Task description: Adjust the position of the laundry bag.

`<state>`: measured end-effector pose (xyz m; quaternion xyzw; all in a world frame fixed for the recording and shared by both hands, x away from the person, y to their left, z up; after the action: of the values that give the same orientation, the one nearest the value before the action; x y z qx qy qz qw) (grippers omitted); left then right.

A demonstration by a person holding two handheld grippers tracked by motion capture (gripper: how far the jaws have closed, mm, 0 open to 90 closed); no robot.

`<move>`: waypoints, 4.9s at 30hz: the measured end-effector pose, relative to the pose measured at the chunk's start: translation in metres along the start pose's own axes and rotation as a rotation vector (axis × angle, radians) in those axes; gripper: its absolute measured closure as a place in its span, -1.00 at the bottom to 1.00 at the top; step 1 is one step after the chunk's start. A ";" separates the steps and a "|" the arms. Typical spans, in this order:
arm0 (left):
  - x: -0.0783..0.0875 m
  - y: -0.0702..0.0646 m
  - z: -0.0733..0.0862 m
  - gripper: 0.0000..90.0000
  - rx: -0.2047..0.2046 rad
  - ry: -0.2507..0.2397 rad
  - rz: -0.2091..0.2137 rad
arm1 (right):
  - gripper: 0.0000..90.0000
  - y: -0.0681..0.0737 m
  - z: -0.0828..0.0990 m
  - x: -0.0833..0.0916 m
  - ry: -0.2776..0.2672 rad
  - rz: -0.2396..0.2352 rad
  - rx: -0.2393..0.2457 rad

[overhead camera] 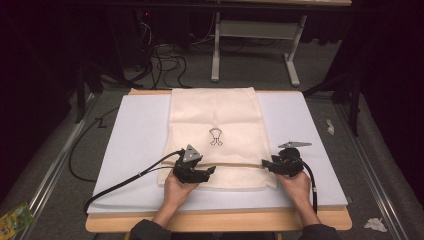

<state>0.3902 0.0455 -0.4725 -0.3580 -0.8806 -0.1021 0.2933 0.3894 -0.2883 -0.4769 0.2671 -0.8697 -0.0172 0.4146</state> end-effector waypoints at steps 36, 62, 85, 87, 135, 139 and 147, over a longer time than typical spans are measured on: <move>-0.020 -0.011 -0.002 -0.19 -0.017 0.062 -0.004 | 0.90 0.012 -0.013 0.017 -0.080 -0.083 0.109; -0.039 -0.055 -0.038 0.17 -0.082 0.037 0.140 | 0.91 0.019 -0.019 0.026 -0.105 -0.129 0.127; -0.063 -0.084 -0.060 0.48 -0.109 0.047 0.232 | 0.91 0.024 -0.023 0.027 -0.109 -0.153 0.145; -0.065 -0.083 -0.059 0.49 -0.108 0.051 0.233 | 0.91 0.025 -0.023 0.026 -0.110 -0.154 0.147; -0.074 -0.088 -0.061 0.92 -0.067 0.010 0.278 | 0.91 0.025 -0.022 0.021 -0.111 -0.190 0.150; -0.073 -0.088 -0.060 0.93 -0.080 0.010 0.273 | 0.91 0.024 -0.022 0.021 -0.110 -0.190 0.157; -0.069 -0.088 -0.061 0.93 -0.103 0.013 0.254 | 0.91 0.025 -0.021 0.022 -0.108 -0.190 0.166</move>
<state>0.3956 -0.0812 -0.4610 -0.4804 -0.8198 -0.1115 0.2910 0.3828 -0.2731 -0.4411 0.3805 -0.8600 0.0012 0.3401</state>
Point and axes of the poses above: each handheld gripper's, and its own axes: x roughly backward along the jaws, z roughly out of its underside, y roughly to its left, the point moved 1 cm from there along -x, roughly forward along the jaws, and after that the axes turned 7 degrees about -z, right-handed, at the moved point
